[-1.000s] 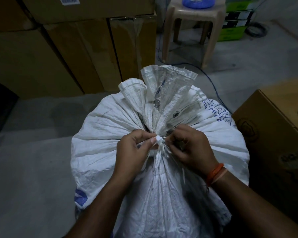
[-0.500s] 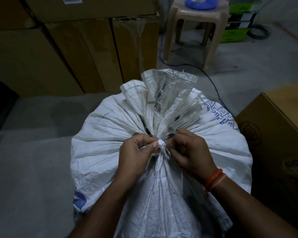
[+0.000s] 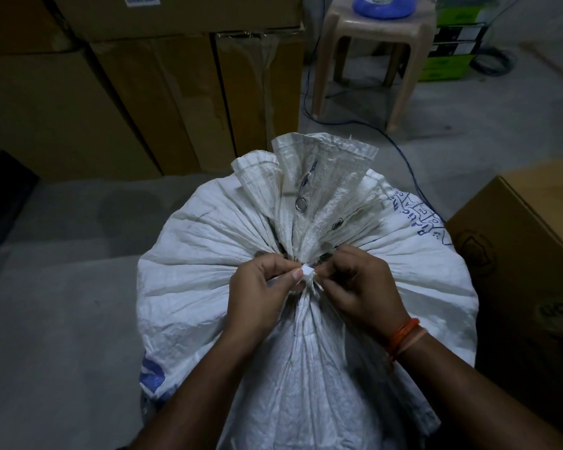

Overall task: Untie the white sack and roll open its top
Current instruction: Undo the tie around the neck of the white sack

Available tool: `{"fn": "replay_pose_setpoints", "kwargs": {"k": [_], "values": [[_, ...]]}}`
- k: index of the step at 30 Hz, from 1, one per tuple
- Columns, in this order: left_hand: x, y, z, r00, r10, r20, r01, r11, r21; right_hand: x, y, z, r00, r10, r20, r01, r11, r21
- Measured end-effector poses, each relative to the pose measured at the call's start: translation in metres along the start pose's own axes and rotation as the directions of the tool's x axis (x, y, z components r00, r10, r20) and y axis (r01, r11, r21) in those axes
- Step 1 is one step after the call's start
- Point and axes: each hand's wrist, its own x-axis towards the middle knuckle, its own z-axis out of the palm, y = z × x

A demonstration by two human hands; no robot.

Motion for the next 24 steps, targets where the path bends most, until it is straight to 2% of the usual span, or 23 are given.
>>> {"fn": "replay_pose_setpoints", "kwargs": {"k": [8,16,24], "values": [[-0.002,-0.001,0.001,0.999,0.024,-0.027,-0.022,0.998,0.055,0.011,0.002,-0.01,0.972,0.186,0.144,-0.211,0.96,0.186],[-0.001,-0.001,-0.002,1.0,0.026,-0.008,-0.026,1.0,0.01,0.009,-0.002,-0.025,0.977,0.149,0.152,-0.169,0.977,0.128],[0.003,0.001,-0.003,1.0,0.007,0.0,-0.007,1.0,-0.003,0.008,0.001,-0.016,0.982,0.146,0.123,-0.169,0.963,0.21]]}}
